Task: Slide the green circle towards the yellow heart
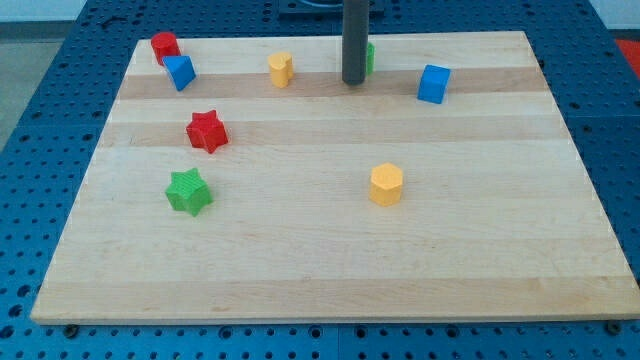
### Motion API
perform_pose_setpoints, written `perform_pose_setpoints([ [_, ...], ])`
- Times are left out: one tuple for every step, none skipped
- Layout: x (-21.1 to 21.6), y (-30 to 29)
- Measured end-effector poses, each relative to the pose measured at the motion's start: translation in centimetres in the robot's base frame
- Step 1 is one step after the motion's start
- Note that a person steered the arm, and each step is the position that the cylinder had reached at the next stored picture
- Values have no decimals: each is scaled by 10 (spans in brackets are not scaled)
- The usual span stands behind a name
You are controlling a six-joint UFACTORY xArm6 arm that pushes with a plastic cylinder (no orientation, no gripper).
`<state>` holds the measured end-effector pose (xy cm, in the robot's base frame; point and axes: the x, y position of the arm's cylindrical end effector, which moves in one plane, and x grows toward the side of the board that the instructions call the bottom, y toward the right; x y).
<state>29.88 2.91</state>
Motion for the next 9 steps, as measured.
perform_pose_setpoints([
  [10, 11],
  [-8, 27],
  [-29, 34],
  [-47, 32],
  [-50, 32],
  [-52, 60],
  [-67, 70],
  [-75, 55],
  [-75, 13],
])
